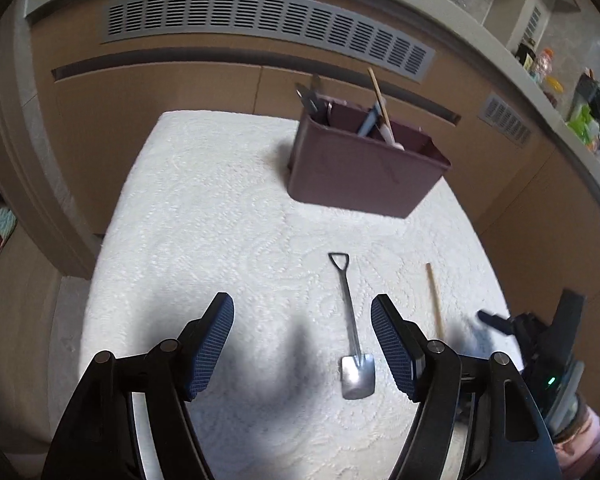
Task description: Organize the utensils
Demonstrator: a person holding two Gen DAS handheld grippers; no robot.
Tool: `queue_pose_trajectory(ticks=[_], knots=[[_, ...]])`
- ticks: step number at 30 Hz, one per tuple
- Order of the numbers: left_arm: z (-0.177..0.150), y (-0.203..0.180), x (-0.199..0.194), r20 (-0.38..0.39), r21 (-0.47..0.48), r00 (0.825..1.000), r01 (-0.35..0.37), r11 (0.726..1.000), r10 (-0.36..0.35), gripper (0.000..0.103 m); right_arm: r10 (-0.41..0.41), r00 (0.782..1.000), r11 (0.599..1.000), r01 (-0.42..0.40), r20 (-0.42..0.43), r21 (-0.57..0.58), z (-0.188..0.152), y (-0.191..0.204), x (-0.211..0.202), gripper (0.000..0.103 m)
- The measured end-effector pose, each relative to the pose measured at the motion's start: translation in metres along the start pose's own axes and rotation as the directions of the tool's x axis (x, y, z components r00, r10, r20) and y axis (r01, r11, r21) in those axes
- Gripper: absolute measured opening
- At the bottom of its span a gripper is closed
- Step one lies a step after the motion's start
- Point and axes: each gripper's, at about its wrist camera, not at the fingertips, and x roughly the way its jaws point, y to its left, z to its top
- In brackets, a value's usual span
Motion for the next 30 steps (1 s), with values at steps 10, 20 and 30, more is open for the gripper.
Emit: queue_pose_trajectory(ticks=[10,20,30], knots=[[-0.067,-0.056,0.046,-0.089,0.099,0.994,-0.049,0.994,0.058,0.059,-0.019,0.999,0.975,0.008,0.049,0.221,-0.029,-0.061,-0.01,0.079],[-0.064,-0.062,0.061,-0.156,0.121,0.982,-0.092,0.988,0.11,0.052,-0.016,0.998,0.964,-0.002,0.067,0.266,-0.037,-0.057,-0.009,0.085],[-0.069,-0.062,0.05,-0.078,0.187,0.988,-0.114,0.976,0.131,0.033,-0.007,0.999,0.963,-0.006,0.05,0.269,-0.038,-0.057,-0.006,0.09]])
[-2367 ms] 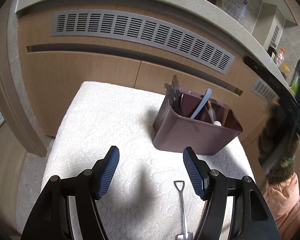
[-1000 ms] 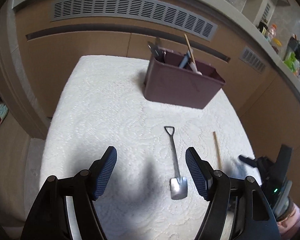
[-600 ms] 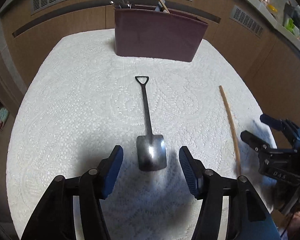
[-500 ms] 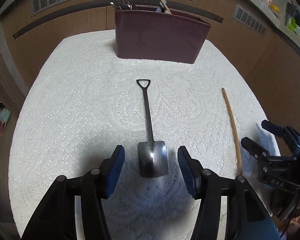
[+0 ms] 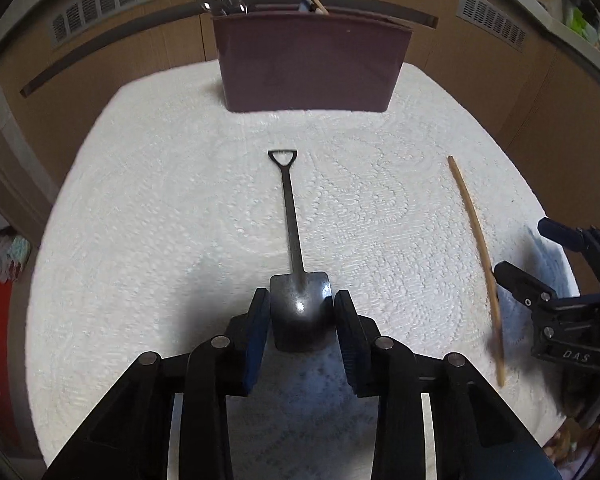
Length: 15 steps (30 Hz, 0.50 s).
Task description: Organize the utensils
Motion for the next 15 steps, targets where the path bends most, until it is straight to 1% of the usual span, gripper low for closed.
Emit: queue_pose_trajectory(ticks=[3,6,7,8,9,10,12,14,15], knots=[[-0.002,0.013,-0.019,0.047,0.007,0.999,-0.011,1.0,0.01,0.033,-0.011,1.0,1.0,0.011,0.003,-0.012,0.0,0.002,-0.001,0.091],[0.004,0.017,-0.046,0.134,0.031,0.991,-0.032,0.999,0.027,0.032,0.011,1.0,1.0,-0.01,0.018,-0.022,0.0,0.007,-0.008,0.092],[0.006,0.017,-0.054,0.164,0.042,0.986,-0.042,0.998,0.035,0.03,0.038,0.999,0.999,-0.038,0.015,-0.011,0.001,0.009,-0.009,0.092],[0.009,0.017,-0.061,0.195,0.051,0.98,-0.051,0.997,0.04,0.012,0.07,0.997,0.998,-0.071,0.012,0.004,0.003,0.011,-0.01,0.092],[0.013,0.018,-0.067,0.216,0.056,0.975,-0.054,0.997,0.04,0.01,0.1,0.995,0.995,-0.1,0.006,0.026,0.007,0.013,-0.008,0.092],[0.016,0.019,-0.07,0.228,0.056,0.973,-0.052,0.997,0.038,0.01,0.108,0.994,0.993,-0.107,-0.008,0.055,0.014,0.013,-0.003,0.091],[0.022,0.023,-0.076,0.255,0.042,0.966,-0.047,0.998,0.035,0.01,0.098,0.995,0.989,-0.095,-0.02,0.111,0.025,0.013,0.007,0.09],[0.027,0.03,-0.077,0.266,0.023,0.963,-0.049,0.999,0.041,0.01,0.061,0.997,0.988,-0.055,-0.038,0.143,0.038,0.014,0.02,0.081],[0.028,0.035,-0.078,0.268,0.005,0.963,-0.043,0.999,0.04,0.01,0.056,0.997,0.988,-0.048,-0.054,0.146,0.043,0.016,0.027,0.077]])
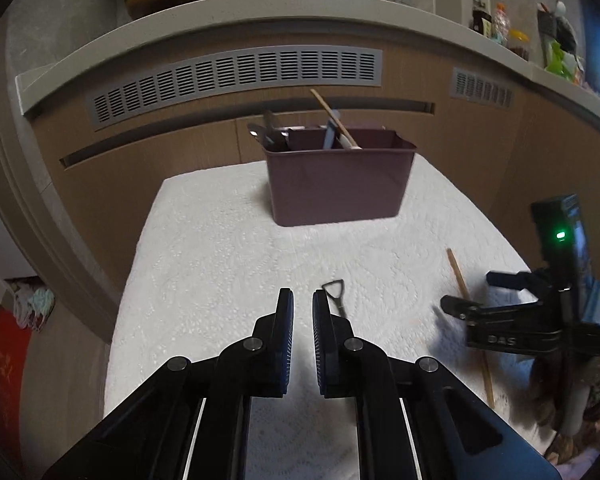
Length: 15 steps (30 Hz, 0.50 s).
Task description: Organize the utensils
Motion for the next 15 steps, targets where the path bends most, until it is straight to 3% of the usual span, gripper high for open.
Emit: queue_pose_trajectory(ticks=[2,3,5,6,11,15], knots=[[0.0,0.01,0.0,-0.007,-0.027,1.0,0.009,1.0,-0.009,0.01,0.009,0.999,1.0,-0.009,-0.052,0.001,0.007,0.005,0.015,0.062],[-0.001,0.015,0.001,-0.012,-0.039,1.0,0.01,0.999,-0.01,0.011,-0.02,0.999,1.0,0.02,-0.036,-0.018,0.01,0.012,0.016,0.054],[-0.005,0.019,0.004,-0.038,-0.054,0.999,0.017,0.998,-0.019,0.011,-0.023,0.999,0.997,0.021,-0.024,-0.077,0.011,0.023,0.017,0.02],[-0.009,0.021,0.007,-0.06,-0.06,0.998,0.029,0.998,-0.032,0.011,-0.017,1.0,0.993,0.015,-0.017,-0.118,0.011,0.03,0.015,0.013],[-0.033,-0.003,0.02,-0.155,0.018,0.982,0.109,0.994,-0.105,0.016,-0.003,1.0,0.98,0.001,-0.011,-0.198,0.007,0.039,0.005,0.005],[-0.052,-0.028,0.036,-0.282,0.12,0.949,0.181,0.976,-0.142,0.021,0.032,0.999,0.984,-0.035,-0.02,-0.174,0.001,0.021,-0.012,0.005]])
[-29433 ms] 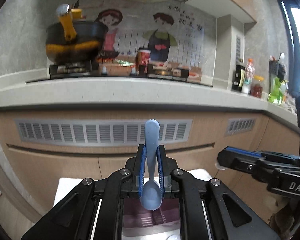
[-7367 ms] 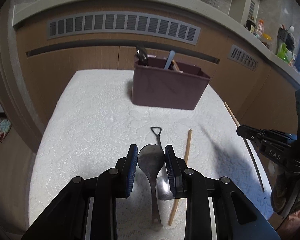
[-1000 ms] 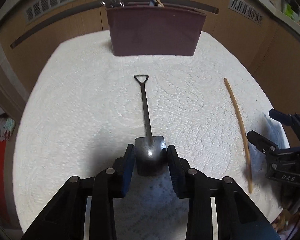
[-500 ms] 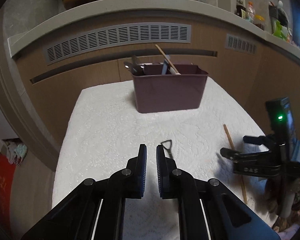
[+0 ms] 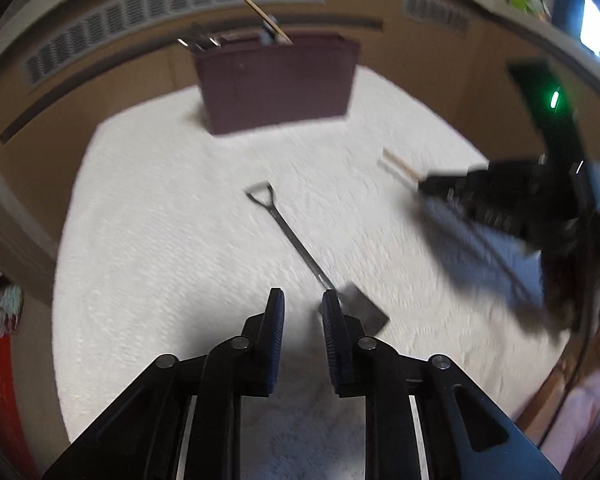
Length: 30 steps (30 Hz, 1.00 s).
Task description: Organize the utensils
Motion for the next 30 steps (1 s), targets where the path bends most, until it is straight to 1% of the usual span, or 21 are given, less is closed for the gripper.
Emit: queue_pose_trajectory(ticks=[1,2,3,4,5,6,7,8,9,11,12,13,15,17,19,23,24,25,26,28,30], knots=[[-0.002,-0.002,0.005,-0.023,-0.001,1.0,0.009,1.0,-0.009,0.022,0.005,1.0,1.0,-0.005,0.001,0.006,-0.003,-0.004,-0.002,0.005],[-0.004,-0.004,0.013,-0.065,-0.012,0.997,0.047,0.999,-0.048,0.022,0.001,1.0,1.0,-0.001,0.005,0.014,-0.006,-0.01,-0.007,0.005],[-0.005,-0.006,0.018,-0.079,-0.024,0.993,0.08,0.996,-0.082,0.022,-0.005,1.0,1.0,0.005,0.009,0.016,-0.009,-0.013,-0.009,0.005],[-0.004,-0.01,0.021,-0.09,-0.033,0.989,0.112,0.993,-0.114,0.026,-0.011,1.0,1.0,0.011,0.015,0.018,-0.012,-0.017,-0.012,0.005],[-0.002,-0.016,0.021,-0.077,-0.027,0.988,0.131,0.991,-0.132,0.033,-0.016,1.0,1.0,0.015,0.02,0.023,-0.014,-0.021,-0.013,0.005],[0.0,-0.021,0.021,-0.07,-0.023,0.984,0.161,0.987,-0.162,0.033,-0.018,1.0,0.999,0.018,0.024,0.028,-0.016,-0.024,-0.015,0.005],[0.005,-0.027,0.024,-0.067,-0.032,0.973,0.218,0.975,-0.219,0.033,-0.017,1.0,0.999,0.016,0.025,0.036,-0.017,-0.029,-0.015,0.005],[0.008,-0.031,0.026,-0.066,-0.044,0.964,0.256,0.966,-0.259,0.034,-0.011,1.0,0.999,0.01,0.021,0.049,-0.018,-0.034,-0.014,0.005],[0.014,-0.036,0.031,-0.071,-0.062,0.947,0.31,0.949,-0.314,0.034,-0.004,1.0,0.998,0.003,0.014,0.062,-0.019,-0.037,-0.013,0.005],[0.022,-0.046,0.037,-0.088,-0.067,0.928,0.358,0.931,-0.363,0.034,0.008,1.0,0.996,-0.008,-0.002,0.091,-0.021,-0.045,-0.009,0.005],[0.027,-0.052,0.035,-0.091,-0.044,0.924,0.369,0.928,-0.372,0.034,0.009,1.0,0.994,-0.008,-0.011,0.105,-0.022,-0.049,-0.007,0.005],[0.031,-0.055,0.031,-0.085,-0.017,0.924,0.372,0.928,-0.372,0.034,0.011,1.0,0.994,-0.009,-0.018,0.113,-0.023,-0.052,-0.005,0.005],[0.045,-0.056,0.019,-0.06,0.053,0.943,0.332,0.942,-0.329,0.038,0.01,1.0,0.994,-0.008,-0.02,0.113,-0.027,-0.053,-0.005,0.005],[0.06,-0.049,0.018,-0.024,0.089,0.961,0.277,0.957,-0.276,0.057,0.012,1.0,0.994,-0.01,-0.017,0.111,-0.03,-0.053,-0.007,0.006],[0.072,-0.035,0.031,-0.029,0.066,0.968,0.25,0.966,-0.248,0.058,0.022,1.0,0.993,-0.02,-0.016,0.114,-0.032,-0.053,-0.008,0.006],[0.085,0.006,0.068,-0.086,-0.041,0.965,0.246,0.968,-0.249,0.058,0.037,0.999,0.992,-0.034,-0.018,0.118,-0.037,-0.052,-0.008,0.006],[0.084,0.013,0.073,-0.102,-0.065,0.961,0.251,0.966,-0.257,0.057,0.039,0.999,0.992,-0.037,-0.018,0.118,-0.037,-0.053,-0.008,0.006],[0.081,0.02,0.074,-0.104,-0.085,0.953,0.276,0.957,-0.284,0.057,0.043,0.999,0.992,-0.04,-0.019,0.118,-0.037,-0.053,-0.008,0.006],[0.077,0.023,0.07,-0.106,-0.088,0.948,0.29,0.953,-0.299,0.057,0.043,0.999,0.993,-0.04,-0.02,0.115,-0.037,-0.053,-0.008,0.007],[0.062,0.022,0.064,-0.161,-0.088,0.936,0.302,0.949,-0.313,0.057,0.041,0.999,0.994,-0.039,-0.019,0.104,-0.038,-0.052,-0.008,0.007],[0.044,0.016,0.053,-0.185,-0.054,0.935,0.298,0.953,-0.303,0.058,0.038,0.999,0.995,-0.036,-0.017,0.097,-0.038,-0.051,-0.008,0.009]])
